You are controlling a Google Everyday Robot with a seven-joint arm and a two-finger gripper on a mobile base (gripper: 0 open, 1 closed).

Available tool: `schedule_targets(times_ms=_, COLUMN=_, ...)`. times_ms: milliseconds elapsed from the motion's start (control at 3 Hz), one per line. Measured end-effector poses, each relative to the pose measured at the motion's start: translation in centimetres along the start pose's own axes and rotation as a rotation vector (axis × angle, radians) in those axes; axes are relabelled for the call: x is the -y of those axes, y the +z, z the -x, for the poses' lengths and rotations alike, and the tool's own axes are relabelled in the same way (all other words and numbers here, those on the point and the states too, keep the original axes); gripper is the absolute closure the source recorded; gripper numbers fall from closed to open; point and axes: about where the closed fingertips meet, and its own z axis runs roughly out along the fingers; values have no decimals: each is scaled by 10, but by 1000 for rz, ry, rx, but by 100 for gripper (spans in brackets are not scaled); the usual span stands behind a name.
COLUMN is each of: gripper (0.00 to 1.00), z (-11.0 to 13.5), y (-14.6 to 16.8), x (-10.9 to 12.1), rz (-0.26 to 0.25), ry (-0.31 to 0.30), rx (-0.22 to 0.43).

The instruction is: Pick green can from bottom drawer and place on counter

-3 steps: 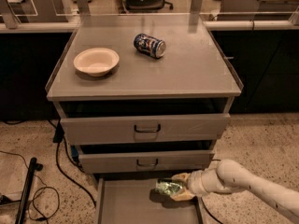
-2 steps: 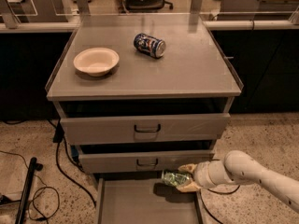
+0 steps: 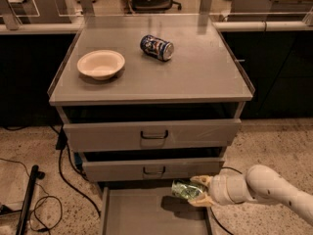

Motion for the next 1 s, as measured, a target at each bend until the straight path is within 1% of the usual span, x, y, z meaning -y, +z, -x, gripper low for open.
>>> schedule_targets(times_ms=333, gripper=100, z=23, y=-53, x=-20, rz=-91, ry=-21, rx=29)
schedule_targets(times_ms=667, gripper=100, z=47, y=-104, x=-28, rz=-148, ry=-56, rx=14)
schedule_targets(times_ms=1000, gripper=100, z=78, y=-154, x=-14, rz=-172, ry=-72, rx=-5)
